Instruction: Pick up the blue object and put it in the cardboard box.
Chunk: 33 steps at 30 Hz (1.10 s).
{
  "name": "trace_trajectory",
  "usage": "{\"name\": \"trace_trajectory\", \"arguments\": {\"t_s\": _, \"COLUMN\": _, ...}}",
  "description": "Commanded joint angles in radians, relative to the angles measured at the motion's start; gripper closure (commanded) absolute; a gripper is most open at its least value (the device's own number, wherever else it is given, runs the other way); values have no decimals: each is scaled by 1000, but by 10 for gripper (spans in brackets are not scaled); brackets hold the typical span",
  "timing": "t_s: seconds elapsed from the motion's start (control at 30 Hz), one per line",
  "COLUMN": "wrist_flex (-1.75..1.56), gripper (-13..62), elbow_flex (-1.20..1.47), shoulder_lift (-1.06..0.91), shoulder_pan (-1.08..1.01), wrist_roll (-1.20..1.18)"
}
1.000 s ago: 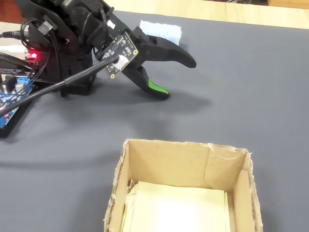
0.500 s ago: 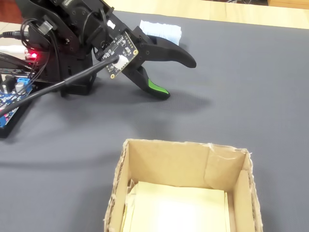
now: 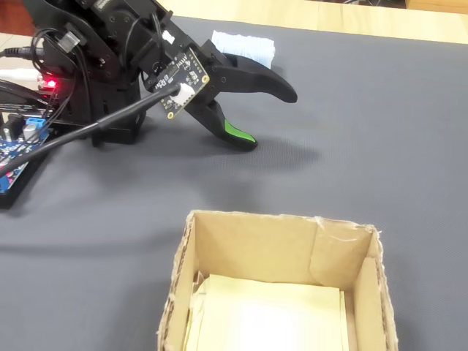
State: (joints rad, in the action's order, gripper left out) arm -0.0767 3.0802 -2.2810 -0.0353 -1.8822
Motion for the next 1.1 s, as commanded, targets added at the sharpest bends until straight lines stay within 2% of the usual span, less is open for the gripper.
{"name": "trace_trajectory", "arguments": {"t_s": 0.0, "wrist_flex": 51, "gripper": 149, "elbow_flex": 37, "shoulder_lift": -87, "shoulder_pan": 23, "wrist_roll": -44}}
{"name": "trace_trajectory", "arguments": {"t_s": 0.77, "wrist_flex": 54, "gripper": 148, "elbow_flex": -6, "shoulder_lift": -87, "shoulder_pan": 55, "wrist_roll": 216}}
{"name": "trace_trajectory", "arguments": {"t_s": 1.07, "wrist_flex": 353, "gripper": 150, "elbow_flex": -239, "shoulder_lift": -87, "shoulder_pan": 224, "wrist_roll": 247}}
